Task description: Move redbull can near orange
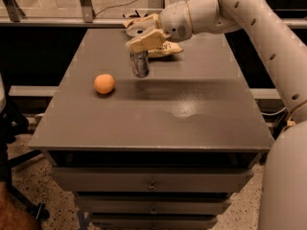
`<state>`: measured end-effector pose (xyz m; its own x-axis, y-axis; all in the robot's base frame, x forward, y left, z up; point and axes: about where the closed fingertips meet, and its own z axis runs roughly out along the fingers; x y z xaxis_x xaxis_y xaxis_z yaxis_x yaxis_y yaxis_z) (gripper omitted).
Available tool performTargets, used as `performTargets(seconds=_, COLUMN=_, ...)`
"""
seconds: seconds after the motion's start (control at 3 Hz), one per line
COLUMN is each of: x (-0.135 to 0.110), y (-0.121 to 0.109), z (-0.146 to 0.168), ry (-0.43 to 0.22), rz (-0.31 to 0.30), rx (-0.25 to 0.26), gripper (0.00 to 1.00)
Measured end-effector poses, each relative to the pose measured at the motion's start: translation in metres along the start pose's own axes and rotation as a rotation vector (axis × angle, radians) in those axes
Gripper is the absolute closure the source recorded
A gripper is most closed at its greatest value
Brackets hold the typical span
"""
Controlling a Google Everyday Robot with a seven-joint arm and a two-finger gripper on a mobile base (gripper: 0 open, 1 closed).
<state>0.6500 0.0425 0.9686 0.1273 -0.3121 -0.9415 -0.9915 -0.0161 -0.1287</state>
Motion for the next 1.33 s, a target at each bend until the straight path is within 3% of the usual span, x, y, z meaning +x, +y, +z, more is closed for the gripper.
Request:
performTargets(seconds=0.67, x=0.015, y=0.018, z=0.033, ry=-0.049, rz=0.07, rx=-0.012, gripper=1.0)
performTargets(seconds=1.33, x=0.022, y=0.019, z=0.047, ry=-0.085, rz=0.09, rx=-0.003, gripper=1.0)
